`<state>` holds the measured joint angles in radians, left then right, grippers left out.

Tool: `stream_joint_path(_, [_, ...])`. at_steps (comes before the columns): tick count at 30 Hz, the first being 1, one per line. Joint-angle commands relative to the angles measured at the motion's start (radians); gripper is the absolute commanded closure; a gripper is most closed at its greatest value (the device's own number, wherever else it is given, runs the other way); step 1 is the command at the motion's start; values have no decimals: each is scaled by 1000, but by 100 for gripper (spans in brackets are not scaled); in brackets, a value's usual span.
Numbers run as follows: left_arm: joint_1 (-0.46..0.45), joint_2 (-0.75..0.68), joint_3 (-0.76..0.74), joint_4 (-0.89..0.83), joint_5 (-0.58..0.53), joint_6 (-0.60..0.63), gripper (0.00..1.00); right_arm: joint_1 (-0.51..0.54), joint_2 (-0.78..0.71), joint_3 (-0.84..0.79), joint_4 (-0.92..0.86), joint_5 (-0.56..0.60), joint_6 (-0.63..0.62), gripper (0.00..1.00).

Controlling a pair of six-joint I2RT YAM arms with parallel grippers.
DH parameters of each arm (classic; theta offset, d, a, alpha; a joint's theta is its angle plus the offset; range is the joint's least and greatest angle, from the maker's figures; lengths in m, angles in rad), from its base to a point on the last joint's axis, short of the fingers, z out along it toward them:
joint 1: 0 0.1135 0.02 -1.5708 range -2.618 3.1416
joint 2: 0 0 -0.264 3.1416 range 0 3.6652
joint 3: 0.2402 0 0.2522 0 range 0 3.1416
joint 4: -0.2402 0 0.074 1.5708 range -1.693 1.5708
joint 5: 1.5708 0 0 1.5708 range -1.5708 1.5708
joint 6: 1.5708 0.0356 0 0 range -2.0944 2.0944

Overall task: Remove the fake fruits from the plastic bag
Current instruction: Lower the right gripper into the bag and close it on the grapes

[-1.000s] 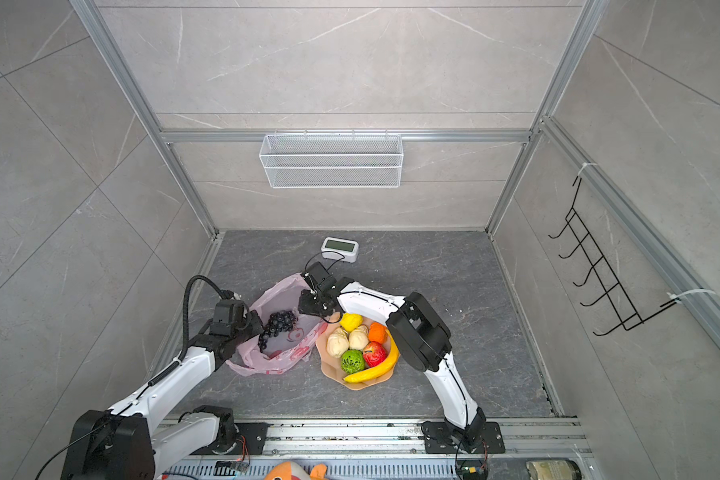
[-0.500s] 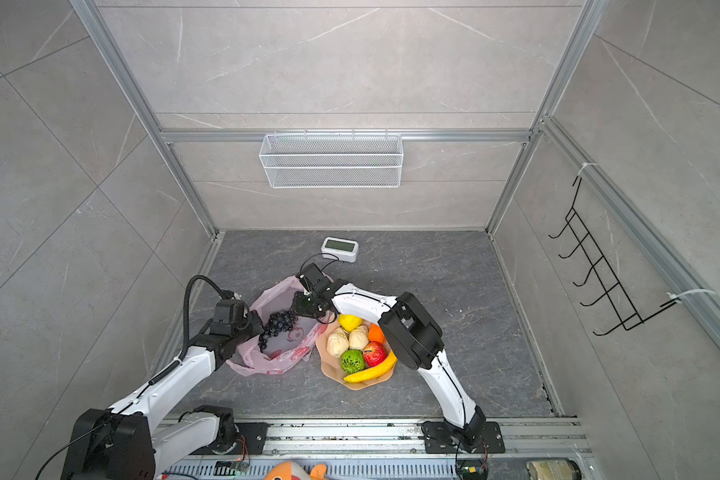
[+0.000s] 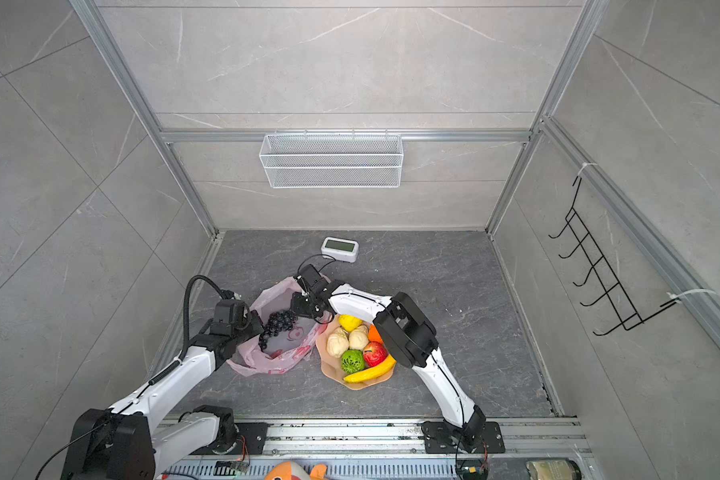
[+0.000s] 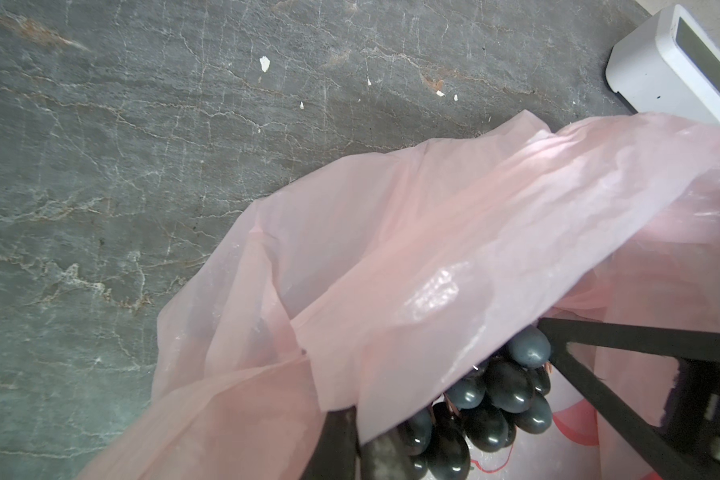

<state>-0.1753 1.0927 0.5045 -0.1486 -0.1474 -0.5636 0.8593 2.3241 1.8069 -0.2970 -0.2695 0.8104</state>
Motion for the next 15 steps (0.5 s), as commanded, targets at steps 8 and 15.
stream_joint_path(8, [-4, 7, 19, 27, 0, 22, 100, 14, 35, 28, 10, -5, -19, 74])
stream_joint_path(15, [-4, 4, 17, 26, 0, 23, 100, 15, 36, 30, -1, 7, -20, 81])
